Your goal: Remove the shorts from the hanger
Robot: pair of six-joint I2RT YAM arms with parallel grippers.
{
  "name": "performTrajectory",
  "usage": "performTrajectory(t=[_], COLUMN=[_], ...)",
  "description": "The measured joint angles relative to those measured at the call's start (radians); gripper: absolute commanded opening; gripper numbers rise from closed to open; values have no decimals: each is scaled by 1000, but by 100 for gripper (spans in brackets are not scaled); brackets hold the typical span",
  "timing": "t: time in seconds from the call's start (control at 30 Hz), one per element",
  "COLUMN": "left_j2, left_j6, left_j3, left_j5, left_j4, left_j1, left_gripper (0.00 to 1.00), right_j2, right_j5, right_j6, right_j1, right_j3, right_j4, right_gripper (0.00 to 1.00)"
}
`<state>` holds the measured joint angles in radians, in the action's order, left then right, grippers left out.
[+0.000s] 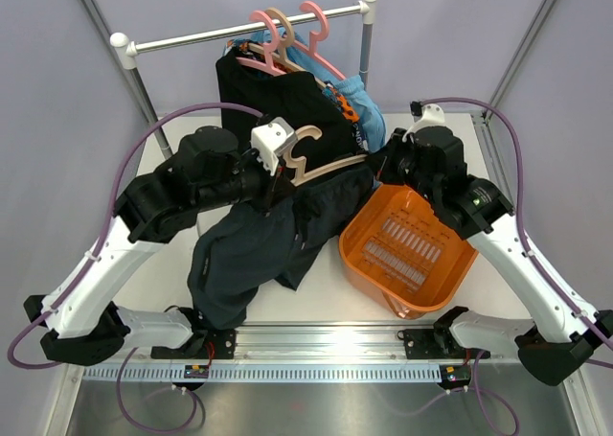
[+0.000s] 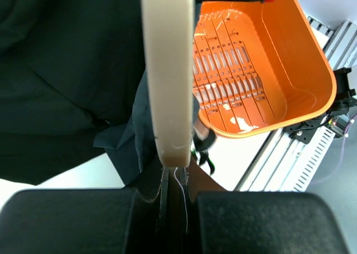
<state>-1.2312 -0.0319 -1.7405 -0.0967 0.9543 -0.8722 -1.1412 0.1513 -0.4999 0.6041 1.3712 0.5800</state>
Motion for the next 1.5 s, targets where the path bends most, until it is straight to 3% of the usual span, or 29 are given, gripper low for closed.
performTrajectory(t=[0.23,0.67,0.9,1.07,1.3,1.5], left_j2=[94,309,349,382,374,329], left_j6=[25,40,22,-12,-48,-64], left_j3=[21,59,124,214,279,269], left_j5=[15,23,60,130,203,291], left_j4=[8,-32,-95,-224,-447,-546], left_j1=[0,0,0,0,-1,-1], left_gripper=[0,0,0,0,0,0], right_j2=[-58,-100,-98,-95,-115,-130], right_j5=[59,-3,-43,-3,71,130], right_j6=[10,6,8,27,61,98], right_j1=[1,-18,-13,106,429,483], right_j3=[76,123,124,125,186,254], right_j4=[44,54,52,55,88,130], right_gripper=[0,0,0,0,0,0])
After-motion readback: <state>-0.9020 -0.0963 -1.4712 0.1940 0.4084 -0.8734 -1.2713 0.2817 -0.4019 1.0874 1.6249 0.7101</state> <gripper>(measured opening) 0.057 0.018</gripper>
